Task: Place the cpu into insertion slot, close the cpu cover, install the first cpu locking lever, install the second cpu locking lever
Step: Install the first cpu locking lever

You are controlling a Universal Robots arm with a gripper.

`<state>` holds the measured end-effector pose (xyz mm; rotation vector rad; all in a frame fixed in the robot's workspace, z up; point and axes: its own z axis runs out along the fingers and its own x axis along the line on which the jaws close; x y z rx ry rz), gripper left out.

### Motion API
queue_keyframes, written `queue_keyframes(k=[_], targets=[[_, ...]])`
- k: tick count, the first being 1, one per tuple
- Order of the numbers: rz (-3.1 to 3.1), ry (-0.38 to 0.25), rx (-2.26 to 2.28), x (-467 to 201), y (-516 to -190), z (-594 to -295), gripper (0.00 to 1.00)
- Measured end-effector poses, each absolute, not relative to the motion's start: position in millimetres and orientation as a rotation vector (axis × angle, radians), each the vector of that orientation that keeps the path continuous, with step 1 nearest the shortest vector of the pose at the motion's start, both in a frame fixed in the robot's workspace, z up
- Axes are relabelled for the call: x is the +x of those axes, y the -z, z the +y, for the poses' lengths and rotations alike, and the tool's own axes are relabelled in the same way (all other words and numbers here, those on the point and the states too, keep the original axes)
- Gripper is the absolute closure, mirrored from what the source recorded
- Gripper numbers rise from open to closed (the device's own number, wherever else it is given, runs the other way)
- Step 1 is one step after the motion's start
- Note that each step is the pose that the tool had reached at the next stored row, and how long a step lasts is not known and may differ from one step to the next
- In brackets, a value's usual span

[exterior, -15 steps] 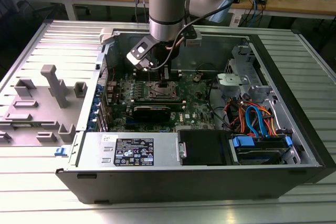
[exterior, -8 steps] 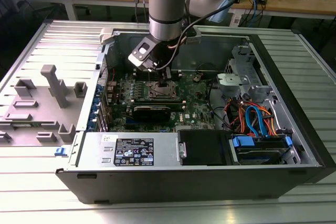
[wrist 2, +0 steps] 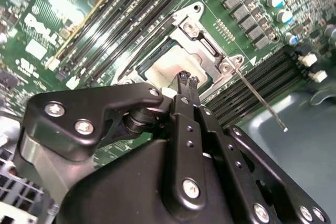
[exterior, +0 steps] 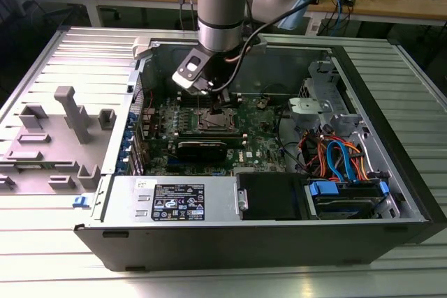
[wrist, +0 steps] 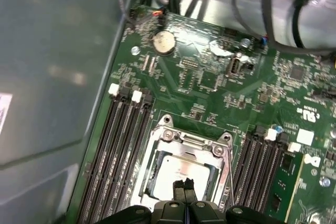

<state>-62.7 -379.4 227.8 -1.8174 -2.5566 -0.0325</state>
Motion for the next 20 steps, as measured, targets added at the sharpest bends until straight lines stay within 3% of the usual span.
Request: queue_keyframes(k=[20], targets=[[-2.754,0.031,-1.497,-62.9,-227.7,-379.4,0.89]])
